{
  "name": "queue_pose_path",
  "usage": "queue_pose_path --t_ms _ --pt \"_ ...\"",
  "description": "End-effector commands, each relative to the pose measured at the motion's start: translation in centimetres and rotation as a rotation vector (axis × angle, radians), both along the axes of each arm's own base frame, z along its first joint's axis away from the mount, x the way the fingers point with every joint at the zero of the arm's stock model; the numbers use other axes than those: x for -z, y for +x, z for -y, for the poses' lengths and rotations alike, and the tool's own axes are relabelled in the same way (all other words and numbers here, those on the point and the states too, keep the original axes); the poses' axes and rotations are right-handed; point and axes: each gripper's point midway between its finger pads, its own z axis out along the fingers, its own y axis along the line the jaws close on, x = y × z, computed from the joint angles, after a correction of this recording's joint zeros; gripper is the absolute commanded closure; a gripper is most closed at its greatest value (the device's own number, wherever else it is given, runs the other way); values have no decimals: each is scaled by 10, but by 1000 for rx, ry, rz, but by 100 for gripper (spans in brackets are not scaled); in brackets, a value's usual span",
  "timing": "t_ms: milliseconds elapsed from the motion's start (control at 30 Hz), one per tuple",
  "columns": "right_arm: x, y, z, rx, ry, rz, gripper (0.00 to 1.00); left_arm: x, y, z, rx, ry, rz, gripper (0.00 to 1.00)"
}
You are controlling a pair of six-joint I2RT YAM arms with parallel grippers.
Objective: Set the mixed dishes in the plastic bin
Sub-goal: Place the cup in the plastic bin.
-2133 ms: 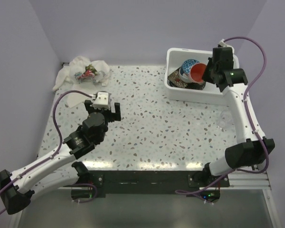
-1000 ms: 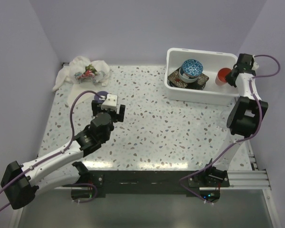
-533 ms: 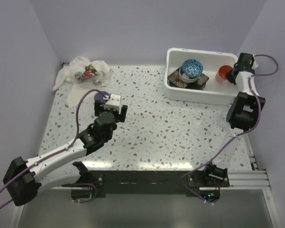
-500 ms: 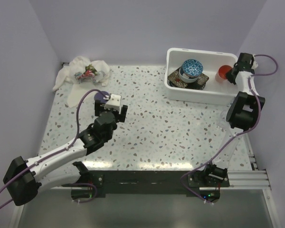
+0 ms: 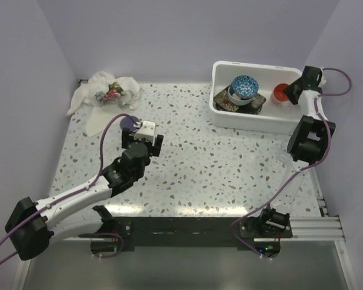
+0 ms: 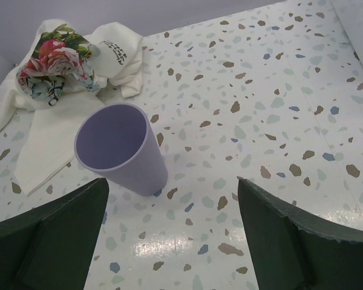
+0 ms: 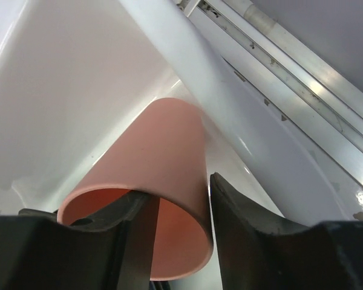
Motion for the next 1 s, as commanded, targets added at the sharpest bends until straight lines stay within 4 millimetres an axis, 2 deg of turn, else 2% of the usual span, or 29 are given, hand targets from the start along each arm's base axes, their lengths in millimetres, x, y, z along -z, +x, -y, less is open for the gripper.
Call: queue_pose_path --t_ms 0,167,233,300,333,367,400,467,500,600,700,833,900,933,967 --pt "-44 9 6 27 -7 135 55 -10 4 1 -2 -26 40 7" --pt "-47 8 3 36 8 165 53 -10 4 2 1 -26 40 8" --pt "-47 9 2 43 15 178 60 -11 4 2 1 -27 40 8" --pt "-56 8 3 55 16 210 64 -9 4 3 6 -24 37 8" --pt "-52 5 1 56 20 202 64 -9 4 3 4 -24 37 8" --pt "-54 4 1 63 20 211 65 -10 4 3 6 -27 38 8" --pt "-68 5 1 69 15 255 66 -10 4 3 6 -27 38 8" --pt "-64 0 1 74 15 264 66 -10 4 3 6 -27 37 8" --pt "-75 1 0 77 14 296 65 -10 4 3 9 -28 37 8" --pt "-79 2 -1 75 24 335 58 -9 4 3 9 -25 36 8" --pt "-83 6 -4 71 42 361 57 -9 4 4 12 -24 35 8" --pt "-81 11 -3 69 58 371 57 -9 4 4 13 -26 34 8" --pt "-72 13 -4 69 69 351 57 -8 4 4 12 -22 32 8" --pt "-73 15 -4 66 70 354 57 -8 4 4 12 -25 33 8" --pt "-65 17 -4 64 75 339 57 -8 4 4 15 -23 32 8"
